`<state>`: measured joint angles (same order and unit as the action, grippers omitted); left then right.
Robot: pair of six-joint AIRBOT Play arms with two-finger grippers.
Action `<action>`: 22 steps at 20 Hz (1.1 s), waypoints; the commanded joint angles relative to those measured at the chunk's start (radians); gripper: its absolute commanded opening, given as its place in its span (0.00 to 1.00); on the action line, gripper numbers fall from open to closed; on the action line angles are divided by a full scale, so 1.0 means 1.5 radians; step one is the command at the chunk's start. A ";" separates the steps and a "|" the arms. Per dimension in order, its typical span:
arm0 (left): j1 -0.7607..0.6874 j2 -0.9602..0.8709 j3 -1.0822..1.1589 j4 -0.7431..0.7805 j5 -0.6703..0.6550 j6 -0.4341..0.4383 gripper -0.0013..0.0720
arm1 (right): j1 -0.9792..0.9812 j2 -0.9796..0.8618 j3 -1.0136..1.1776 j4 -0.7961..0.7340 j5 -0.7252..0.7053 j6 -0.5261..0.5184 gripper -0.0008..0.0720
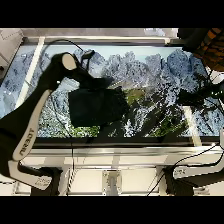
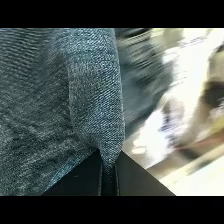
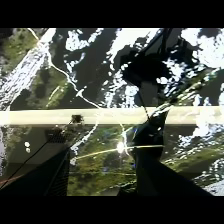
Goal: Fold the clothes and pants, and hang the long-sleeved shirts on hangers.
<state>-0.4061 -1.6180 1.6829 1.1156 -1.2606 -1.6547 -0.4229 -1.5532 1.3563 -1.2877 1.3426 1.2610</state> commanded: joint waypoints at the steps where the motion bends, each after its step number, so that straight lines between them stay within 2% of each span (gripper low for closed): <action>1: -0.015 -0.074 0.001 -0.183 0.066 0.032 0.05 | 0.000 0.000 0.000 0.001 -0.003 0.000 0.61; 3: -0.017 -0.107 0.001 -0.253 0.067 0.067 0.07 | 0.000 0.000 0.000 0.006 -0.006 -0.001 0.61; 5: -0.018 -0.128 0.001 -0.281 0.093 0.084 0.51 | 0.000 0.000 0.000 0.032 -0.005 -0.018 0.61; 7: -0.018 -0.135 0.001 -0.281 0.139 0.084 0.74 | 0.000 0.000 0.000 0.076 -0.005 -0.035 0.61; 10: -0.018 -0.135 0.001 -0.322 0.186 0.121 0.76 | 0.000 0.000 0.000 0.158 -0.010 -0.071 0.61; 12: -0.015 -0.134 0.001 -0.364 0.188 0.171 0.76 | 0.013 0.000 0.000 0.208 -0.013 -0.117 0.77; 14: -0.008 -0.132 0.001 -0.362 0.187 0.184 0.76 | 0.060 -0.001 -0.001 0.213 -0.021 -0.168 0.94; 16: 0.003 -0.128 0.001 -0.340 0.186 0.183 0.75 | 0.138 -0.006 -0.005 0.208 -0.069 -0.179 0.94; 17: 0.008 -0.123 0.001 -0.324 0.179 0.181 0.71 | 0.178 -0.010 -0.008 0.199 -0.108 -0.179 0.94; 18: 0.013 -0.117 0.001 -0.303 0.169 0.181 0.67 | 0.219 -0.018 -0.008 0.192 -0.143 -0.179 0.94; 19: 0.018 -0.106 0.001 -0.265 0.157 0.174 0.67 | 0.263 -0.029 -0.008 0.186 -0.178 -0.179 0.94; 20: 0.021 -0.093 0.001 -0.203 0.146 0.144 0.67 | 0.301 -0.040 -0.008 0.176 -0.208 -0.179 0.94; 22: 0.023 -0.060 0.001 0.007 0.100 0.049 0.67 | 0.367 -0.066 -0.008 0.147 -0.245 -0.179 0.94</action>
<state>-0.3824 -1.7550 1.6833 0.8017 -1.0393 -1.4502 -0.0143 -1.6108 1.3460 -1.0218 1.0973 1.0046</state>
